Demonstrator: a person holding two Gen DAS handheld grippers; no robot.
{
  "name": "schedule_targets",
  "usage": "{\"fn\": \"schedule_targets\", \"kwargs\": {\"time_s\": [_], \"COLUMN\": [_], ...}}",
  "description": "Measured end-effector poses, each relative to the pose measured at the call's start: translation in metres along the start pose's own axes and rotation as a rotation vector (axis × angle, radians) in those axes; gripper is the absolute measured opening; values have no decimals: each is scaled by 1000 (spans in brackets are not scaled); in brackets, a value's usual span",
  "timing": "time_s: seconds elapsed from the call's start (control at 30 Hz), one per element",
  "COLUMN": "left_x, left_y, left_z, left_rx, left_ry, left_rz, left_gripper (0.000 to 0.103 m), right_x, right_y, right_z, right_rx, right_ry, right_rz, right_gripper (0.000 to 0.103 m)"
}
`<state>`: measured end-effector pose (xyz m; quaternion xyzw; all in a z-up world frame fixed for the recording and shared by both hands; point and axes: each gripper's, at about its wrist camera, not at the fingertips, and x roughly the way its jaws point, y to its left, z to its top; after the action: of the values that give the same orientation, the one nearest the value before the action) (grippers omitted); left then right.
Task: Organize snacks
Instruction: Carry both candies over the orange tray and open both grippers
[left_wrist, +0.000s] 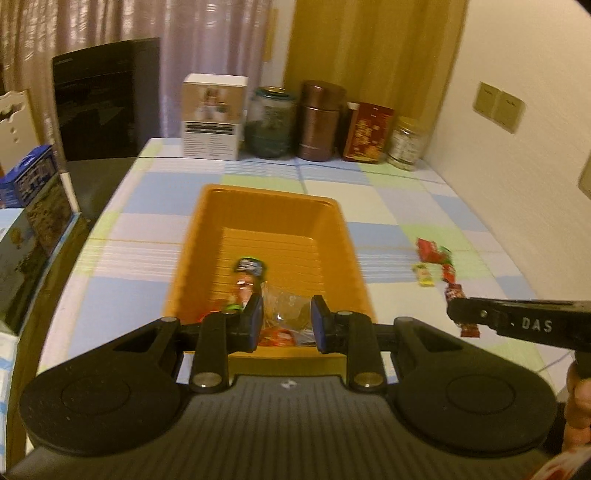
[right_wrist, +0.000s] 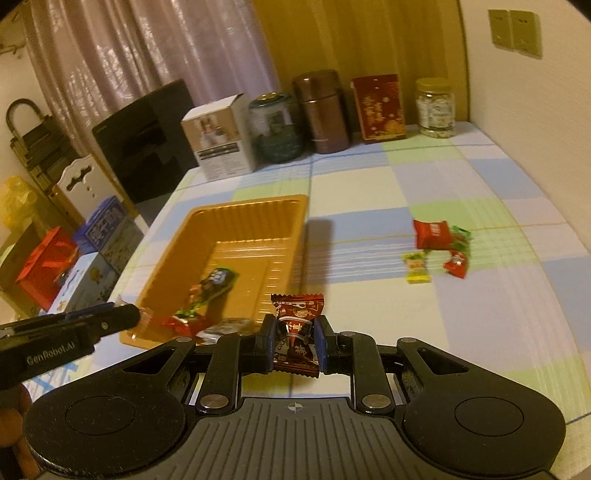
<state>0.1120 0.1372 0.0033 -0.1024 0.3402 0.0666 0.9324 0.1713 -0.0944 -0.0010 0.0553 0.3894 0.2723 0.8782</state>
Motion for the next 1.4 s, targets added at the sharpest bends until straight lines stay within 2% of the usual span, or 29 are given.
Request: {"fn": "schedule_targets", "kwargs": {"time_s": [0.33,0.8,0.9,1.4], "left_x": [9,54,63,55], "left_y": [35,43,45,51], "left_z": [14,22,23,25], "left_rx": [-53,-66,-68,-46], "left_ry": [16,79,102,79], "left_rz": [12,-19,-6,33], "left_gripper": [25,25,30,31], "right_x": [24,60,64,76], "right_y": [28,38,36,42], "right_z": [13,30,29,31], "right_rx": [-38,-30,-27,-27], "right_ry": [17,39,45,63], "right_rz": [49,71,72,88], "right_gripper": [22,22,22,22]}}
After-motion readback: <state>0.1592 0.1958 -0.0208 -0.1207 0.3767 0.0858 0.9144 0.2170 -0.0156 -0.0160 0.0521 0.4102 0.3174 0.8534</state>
